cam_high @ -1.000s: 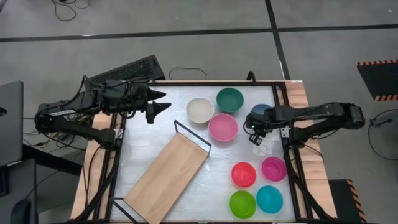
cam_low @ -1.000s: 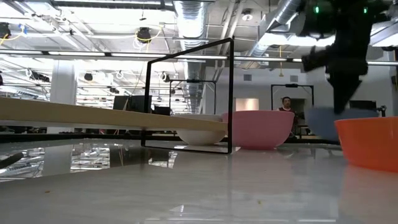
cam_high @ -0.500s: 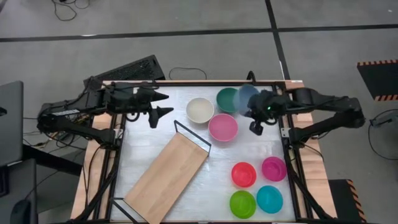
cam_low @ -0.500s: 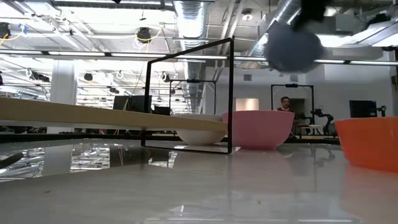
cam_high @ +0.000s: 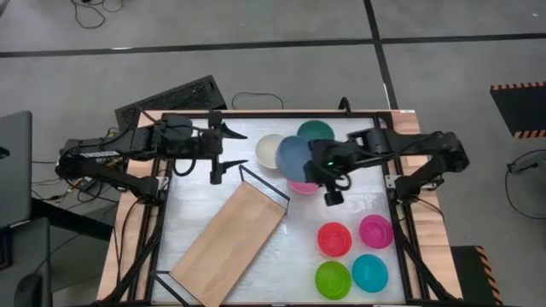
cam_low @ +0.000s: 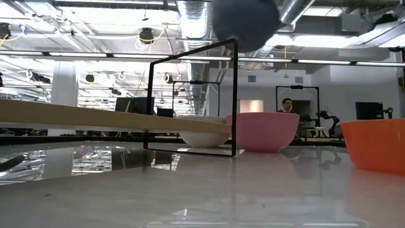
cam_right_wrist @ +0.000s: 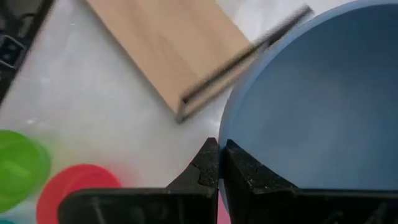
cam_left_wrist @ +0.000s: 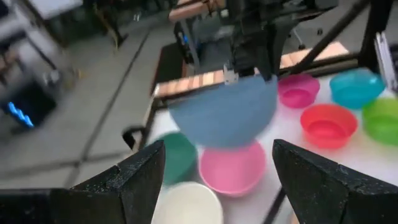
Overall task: Place and stack bowls onto a shelf
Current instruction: Put the big blue bowl on the shelf
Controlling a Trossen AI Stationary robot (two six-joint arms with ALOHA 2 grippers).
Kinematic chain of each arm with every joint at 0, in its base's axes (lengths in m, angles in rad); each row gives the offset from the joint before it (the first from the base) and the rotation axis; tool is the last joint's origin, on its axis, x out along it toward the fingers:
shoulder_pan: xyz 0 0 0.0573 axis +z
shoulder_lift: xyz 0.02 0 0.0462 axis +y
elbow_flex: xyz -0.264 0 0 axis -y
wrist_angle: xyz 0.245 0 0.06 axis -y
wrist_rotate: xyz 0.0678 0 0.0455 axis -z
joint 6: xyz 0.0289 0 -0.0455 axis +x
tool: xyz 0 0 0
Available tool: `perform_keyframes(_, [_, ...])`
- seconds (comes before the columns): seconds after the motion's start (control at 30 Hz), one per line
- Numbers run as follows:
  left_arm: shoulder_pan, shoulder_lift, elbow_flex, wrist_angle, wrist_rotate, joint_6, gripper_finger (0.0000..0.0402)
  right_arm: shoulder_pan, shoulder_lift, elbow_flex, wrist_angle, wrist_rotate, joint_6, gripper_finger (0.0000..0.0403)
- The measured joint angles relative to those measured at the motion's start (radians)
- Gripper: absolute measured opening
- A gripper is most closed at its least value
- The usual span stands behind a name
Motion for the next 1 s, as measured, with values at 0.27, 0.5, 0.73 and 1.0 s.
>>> perform_keyframes(0.27, [-0.067,0.007,0.000,0.100,-0.037,0.222,0.0281,0.012,0.100,0.162,0.013,-0.040,-0.085,0.0027])
perform_keyframes(0.5, [-0.125,-0.036,0.000,0.181,-0.101,0.291,0.0281,0.012,0.151,0.258,0.061,-0.049,-0.085,0.0027])
perform_keyframes(0.73, [-0.134,-0.070,0.000,0.078,-0.124,0.318,0.0281,0.028,0.216,0.255,0.071,-0.124,-0.047,0.0027])
perform_keyframes(1.0, [-0.154,-0.053,0.001,-0.117,0.108,0.318,0.0281,0.113,0.305,0.254,0.175,-0.142,-0.022,0.0027])
